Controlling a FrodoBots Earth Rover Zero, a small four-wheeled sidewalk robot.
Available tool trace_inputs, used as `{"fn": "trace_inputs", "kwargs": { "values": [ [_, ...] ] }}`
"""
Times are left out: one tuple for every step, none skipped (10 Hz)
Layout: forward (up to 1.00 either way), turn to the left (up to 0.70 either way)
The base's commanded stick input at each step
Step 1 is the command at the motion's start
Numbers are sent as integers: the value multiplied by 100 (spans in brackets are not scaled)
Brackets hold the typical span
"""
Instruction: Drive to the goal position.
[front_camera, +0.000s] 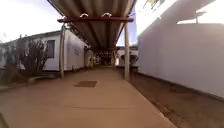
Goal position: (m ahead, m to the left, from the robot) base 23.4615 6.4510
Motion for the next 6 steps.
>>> {"fn": "trace_inputs", "kwargs": {
  "values": [
    [67,0],
    [70,0],
    [70,0],
    [70,0],
    [70,0],
    [70,0]
  ]
}}
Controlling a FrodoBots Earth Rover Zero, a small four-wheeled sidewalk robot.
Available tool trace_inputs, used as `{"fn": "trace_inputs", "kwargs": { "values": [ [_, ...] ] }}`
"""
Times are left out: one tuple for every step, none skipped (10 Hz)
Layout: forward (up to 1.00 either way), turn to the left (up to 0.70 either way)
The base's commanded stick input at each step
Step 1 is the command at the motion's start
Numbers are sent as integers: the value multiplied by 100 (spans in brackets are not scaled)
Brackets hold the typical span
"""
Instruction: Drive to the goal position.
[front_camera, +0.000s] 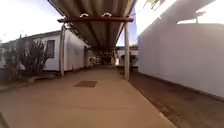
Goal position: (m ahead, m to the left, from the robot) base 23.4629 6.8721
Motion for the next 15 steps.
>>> {"fn": "trace_inputs", "kwargs": {
  "values": [
    [70,0],
    [70,0],
    [70,0],
    [70,0],
    [70,0],
    [70,0],
    [70,34],
    [70,35],
    [70,35],
    [70,35],
    [70,0],
    [70,0],
    [70,0],
    [70,0],
    [70,0]
  ]
}}
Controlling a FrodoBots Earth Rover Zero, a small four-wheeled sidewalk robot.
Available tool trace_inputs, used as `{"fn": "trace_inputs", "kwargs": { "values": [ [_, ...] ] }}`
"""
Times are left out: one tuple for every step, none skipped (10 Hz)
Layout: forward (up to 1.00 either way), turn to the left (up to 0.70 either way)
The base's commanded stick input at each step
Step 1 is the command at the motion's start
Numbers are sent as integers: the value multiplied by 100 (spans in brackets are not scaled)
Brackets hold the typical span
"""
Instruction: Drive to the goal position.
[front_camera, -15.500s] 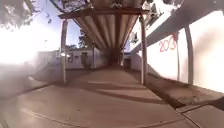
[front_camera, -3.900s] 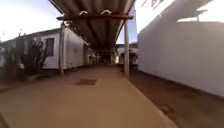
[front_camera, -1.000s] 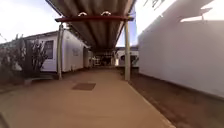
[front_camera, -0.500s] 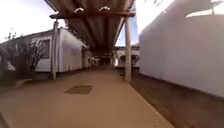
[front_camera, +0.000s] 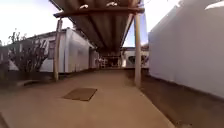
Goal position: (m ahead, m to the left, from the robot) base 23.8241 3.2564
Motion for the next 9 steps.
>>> {"fn": "trace_inputs", "kwargs": {
  "values": [
    [70,0],
    [70,0],
    [70,0],
    [70,0],
    [70,0],
    [70,0],
    [70,0],
    [70,0],
    [70,0]
  ]
}}
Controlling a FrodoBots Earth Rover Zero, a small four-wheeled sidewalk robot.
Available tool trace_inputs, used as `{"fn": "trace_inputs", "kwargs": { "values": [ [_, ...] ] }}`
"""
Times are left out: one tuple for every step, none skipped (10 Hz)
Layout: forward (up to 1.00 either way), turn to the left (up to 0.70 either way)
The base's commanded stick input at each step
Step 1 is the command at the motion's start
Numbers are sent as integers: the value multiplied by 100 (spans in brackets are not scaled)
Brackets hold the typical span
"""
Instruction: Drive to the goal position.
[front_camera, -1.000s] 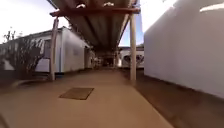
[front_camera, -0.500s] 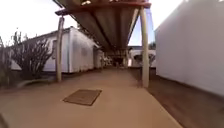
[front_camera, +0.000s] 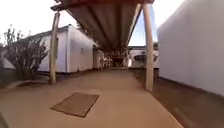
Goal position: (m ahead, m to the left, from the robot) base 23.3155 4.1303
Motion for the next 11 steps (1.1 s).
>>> {"fn": "trace_inputs", "kwargs": {
  "values": [
    [70,0],
    [70,0],
    [70,0],
    [70,0],
    [70,0],
    [70,0],
    [70,0],
    [70,0],
    [70,0],
    [70,0],
    [70,0]
  ]
}}
